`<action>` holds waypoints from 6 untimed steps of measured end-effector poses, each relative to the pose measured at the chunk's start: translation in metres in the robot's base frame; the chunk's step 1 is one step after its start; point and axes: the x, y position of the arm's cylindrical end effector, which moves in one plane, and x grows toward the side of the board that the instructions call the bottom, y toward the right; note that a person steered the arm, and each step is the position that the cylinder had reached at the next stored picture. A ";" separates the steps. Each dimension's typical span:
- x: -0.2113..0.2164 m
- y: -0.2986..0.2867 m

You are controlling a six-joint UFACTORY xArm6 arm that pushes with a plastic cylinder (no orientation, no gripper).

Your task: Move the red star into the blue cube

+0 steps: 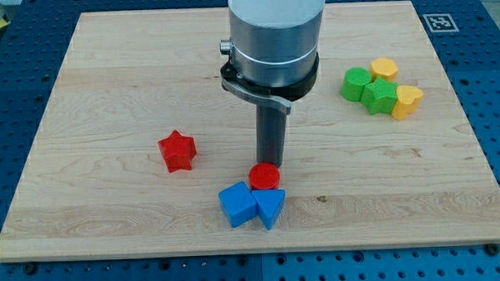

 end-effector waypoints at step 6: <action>-0.057 -0.163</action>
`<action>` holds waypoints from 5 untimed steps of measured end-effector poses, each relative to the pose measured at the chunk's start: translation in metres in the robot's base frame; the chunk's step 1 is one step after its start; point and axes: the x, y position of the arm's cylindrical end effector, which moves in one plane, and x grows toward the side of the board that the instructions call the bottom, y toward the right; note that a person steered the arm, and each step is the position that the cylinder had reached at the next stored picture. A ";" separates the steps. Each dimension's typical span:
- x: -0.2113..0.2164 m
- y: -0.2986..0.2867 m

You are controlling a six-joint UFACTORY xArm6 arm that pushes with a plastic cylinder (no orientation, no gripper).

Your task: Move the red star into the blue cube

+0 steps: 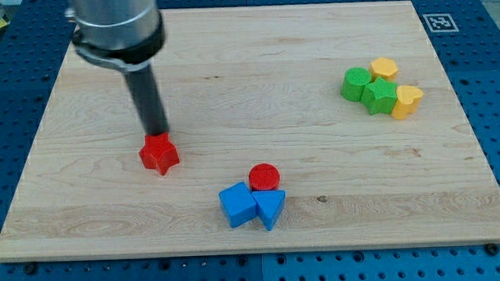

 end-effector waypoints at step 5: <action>0.065 0.047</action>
